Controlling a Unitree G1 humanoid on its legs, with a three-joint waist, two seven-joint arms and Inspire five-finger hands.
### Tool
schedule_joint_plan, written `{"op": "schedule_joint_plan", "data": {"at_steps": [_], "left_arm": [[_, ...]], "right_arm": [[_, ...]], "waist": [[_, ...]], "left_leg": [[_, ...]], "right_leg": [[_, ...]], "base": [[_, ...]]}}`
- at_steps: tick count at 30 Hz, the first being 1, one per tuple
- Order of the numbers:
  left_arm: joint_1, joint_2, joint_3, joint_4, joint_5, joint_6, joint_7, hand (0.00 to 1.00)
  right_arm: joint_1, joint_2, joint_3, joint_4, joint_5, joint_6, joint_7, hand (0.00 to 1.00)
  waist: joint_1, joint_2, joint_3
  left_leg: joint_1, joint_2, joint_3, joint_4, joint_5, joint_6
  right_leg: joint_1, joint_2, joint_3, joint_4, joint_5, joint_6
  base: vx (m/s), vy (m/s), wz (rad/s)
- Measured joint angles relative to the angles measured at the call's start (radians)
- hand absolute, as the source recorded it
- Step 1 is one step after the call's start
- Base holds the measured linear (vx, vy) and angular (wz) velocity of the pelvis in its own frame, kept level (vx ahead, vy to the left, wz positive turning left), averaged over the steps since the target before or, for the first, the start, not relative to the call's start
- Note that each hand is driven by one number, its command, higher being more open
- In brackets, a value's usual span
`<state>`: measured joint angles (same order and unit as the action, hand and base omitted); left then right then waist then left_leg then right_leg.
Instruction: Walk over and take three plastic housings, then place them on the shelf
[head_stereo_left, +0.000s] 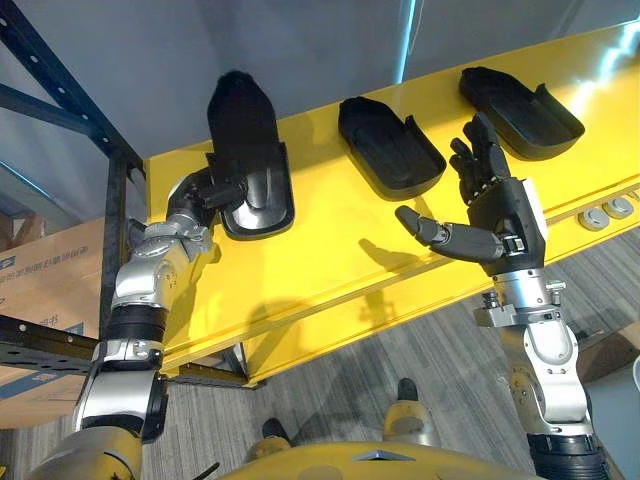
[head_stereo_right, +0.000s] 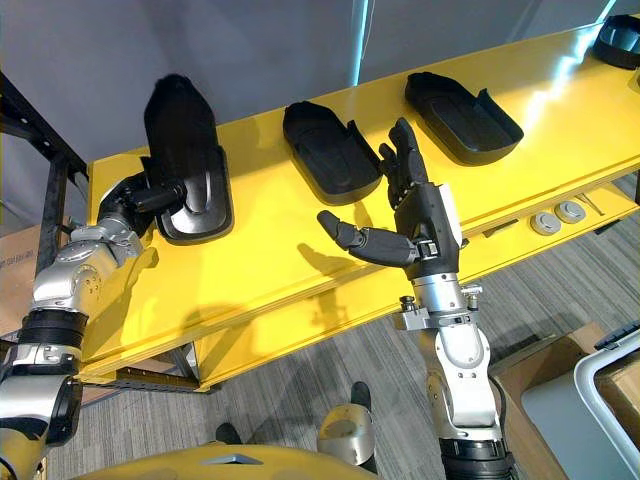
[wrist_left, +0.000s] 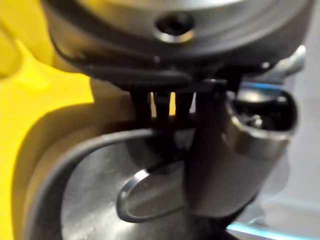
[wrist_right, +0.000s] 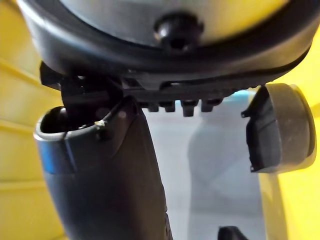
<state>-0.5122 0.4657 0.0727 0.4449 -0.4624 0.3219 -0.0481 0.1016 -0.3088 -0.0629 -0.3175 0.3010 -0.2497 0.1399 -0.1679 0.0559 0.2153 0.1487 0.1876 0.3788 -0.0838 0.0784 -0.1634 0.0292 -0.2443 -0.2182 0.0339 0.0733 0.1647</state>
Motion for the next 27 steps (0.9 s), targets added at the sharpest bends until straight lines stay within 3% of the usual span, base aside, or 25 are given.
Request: {"op": "schedule_joint_plan", "data": {"at_steps": [16,27], "left_arm": [[-0.011,-0.070,-0.003,0.032,-0.007,-0.044,0.226,1.00],[0.028,-0.105,0.000,-0.040,0.123,-0.050,0.240,1.00]], "right_arm": [[0.000,0.009,0.054,0.000,0.000,0.000,-0.039,1.00],[0.000,0.042,0.078,0.000,-0.001,0.000,-0.056,1.00]], "waist": [[-0.002,-0.005,-0.002],[0.002,-0.013,-0.004]], "left_leg": [[0.001,0.001,-0.003,-0.001,0.005,0.002],[-0.002,0.003,-0.015,-0.001,0.010,0.002]], "right_leg": [[0.006,0.001,-0.003,-0.001,0.001,0.004],[0.009,0.002,-0.009,-0.002,0.003,0.006]], "base": [[0.00,0.000,0.00],[0.00,0.000,0.01]]}}
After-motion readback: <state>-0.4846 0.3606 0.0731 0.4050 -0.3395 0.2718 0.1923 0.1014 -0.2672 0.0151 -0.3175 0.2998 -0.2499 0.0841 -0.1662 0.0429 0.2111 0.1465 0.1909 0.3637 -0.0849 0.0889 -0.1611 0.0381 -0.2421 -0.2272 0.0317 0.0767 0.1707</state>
